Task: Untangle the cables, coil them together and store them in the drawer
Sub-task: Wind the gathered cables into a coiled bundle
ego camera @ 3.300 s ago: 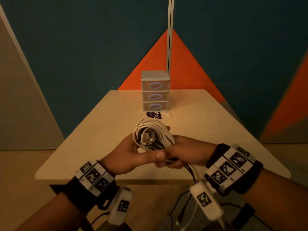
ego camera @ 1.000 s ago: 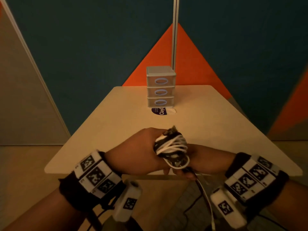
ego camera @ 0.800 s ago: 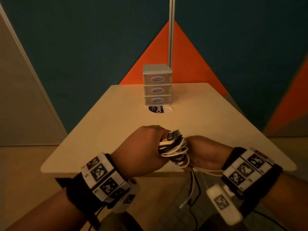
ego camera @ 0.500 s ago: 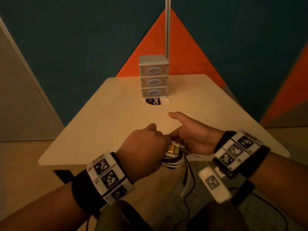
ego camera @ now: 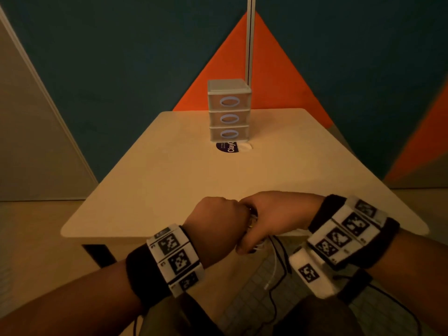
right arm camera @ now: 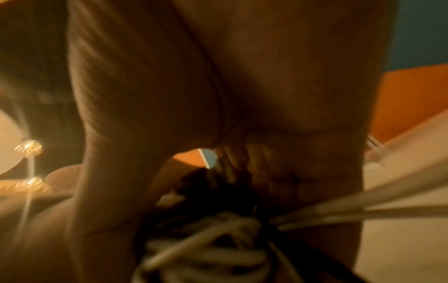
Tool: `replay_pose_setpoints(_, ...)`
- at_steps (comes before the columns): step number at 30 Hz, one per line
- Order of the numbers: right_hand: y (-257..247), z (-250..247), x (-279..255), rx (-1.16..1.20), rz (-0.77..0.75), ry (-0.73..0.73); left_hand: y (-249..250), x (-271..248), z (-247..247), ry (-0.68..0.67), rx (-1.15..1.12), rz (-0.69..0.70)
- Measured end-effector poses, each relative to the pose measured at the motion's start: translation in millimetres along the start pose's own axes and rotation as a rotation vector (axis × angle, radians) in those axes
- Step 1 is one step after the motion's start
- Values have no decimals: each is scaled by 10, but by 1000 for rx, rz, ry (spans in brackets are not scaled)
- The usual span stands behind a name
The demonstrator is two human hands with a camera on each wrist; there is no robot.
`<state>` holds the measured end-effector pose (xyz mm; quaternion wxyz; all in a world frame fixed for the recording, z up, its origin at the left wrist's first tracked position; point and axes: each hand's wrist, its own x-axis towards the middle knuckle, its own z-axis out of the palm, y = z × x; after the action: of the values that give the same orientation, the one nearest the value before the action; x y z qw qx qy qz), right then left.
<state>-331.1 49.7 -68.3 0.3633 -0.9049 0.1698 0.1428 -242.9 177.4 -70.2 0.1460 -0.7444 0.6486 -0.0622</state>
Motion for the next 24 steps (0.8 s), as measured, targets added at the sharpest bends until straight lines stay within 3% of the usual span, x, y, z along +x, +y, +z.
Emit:
replay_pose_setpoints(2,-70,85,28,-115,15,41,23,7,7,-36,32,9)
replay_pose_setpoints(8,-82,258,58,-144,48,73,78,26,76,-177,21,-7)
replay_pose_setpoints(14,-25,359,122,-56,36,67,53,33,158,-168,-31,-55)
replay_pose_setpoints(20,-64,168,70,84,-14,218,-117,30,47,83,-173,-163)
replay_pose_setpoints(24,-9,-54,1,142,-3,224,-471,-44,-55,314,-345,-218)
